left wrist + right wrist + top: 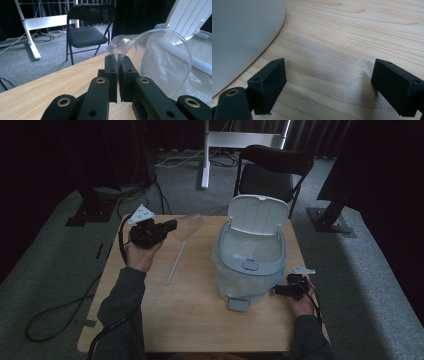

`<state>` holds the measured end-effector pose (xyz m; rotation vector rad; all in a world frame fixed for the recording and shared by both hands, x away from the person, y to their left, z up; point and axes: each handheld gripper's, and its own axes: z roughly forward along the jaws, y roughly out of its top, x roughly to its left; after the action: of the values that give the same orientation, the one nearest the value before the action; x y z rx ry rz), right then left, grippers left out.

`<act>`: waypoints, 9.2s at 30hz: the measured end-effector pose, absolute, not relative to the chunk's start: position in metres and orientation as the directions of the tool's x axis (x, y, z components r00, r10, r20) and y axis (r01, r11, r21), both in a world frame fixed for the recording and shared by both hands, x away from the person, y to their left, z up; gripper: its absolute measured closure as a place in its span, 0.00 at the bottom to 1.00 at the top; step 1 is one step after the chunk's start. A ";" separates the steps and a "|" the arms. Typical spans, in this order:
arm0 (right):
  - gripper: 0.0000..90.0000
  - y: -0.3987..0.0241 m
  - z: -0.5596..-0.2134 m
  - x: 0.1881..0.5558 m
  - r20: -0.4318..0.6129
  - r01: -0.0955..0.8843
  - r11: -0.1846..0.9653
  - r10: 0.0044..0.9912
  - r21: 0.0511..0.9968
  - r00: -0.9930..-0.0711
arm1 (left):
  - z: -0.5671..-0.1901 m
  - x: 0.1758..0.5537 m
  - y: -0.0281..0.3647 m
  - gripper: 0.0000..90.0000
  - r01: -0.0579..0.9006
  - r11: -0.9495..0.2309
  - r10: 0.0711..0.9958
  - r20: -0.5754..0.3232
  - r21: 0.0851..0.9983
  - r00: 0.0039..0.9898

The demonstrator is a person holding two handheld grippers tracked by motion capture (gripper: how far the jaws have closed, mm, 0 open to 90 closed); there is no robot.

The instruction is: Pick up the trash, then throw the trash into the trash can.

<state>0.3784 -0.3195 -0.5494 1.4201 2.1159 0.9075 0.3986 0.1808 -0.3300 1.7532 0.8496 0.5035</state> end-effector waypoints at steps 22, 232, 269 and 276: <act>0.13 -0.320 -0.549 0.378 0.005 0.641 0.260 0.925 0.722 -0.381 | -0.314 0.394 0.165 0.96 0.258 -0.167 0.705 -0.068 0.952 0.706; 0.13 -0.319 -0.549 0.378 0.005 0.640 0.262 0.923 0.722 -0.384 | -0.399 0.404 0.213 0.64 0.438 -0.150 0.826 -0.132 0.886 0.548; 0.13 -0.319 -0.549 0.378 0.006 0.640 0.261 0.924 0.723 -0.384 | -0.453 0.408 0.202 0.64 0.505 -0.217 0.851 -0.092 0.835 0.518; 0.13 -0.319 -0.549 0.378 0.005 0.640 0.262 0.923 0.723 -0.384 | -0.464 0.409 0.203 0.64 0.524 -0.221 0.861 -0.088 0.823 0.501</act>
<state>0.3775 -0.3189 -0.5494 1.4166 2.1187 0.9093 0.4092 0.2027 -0.4645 1.8908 1.1463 0.4971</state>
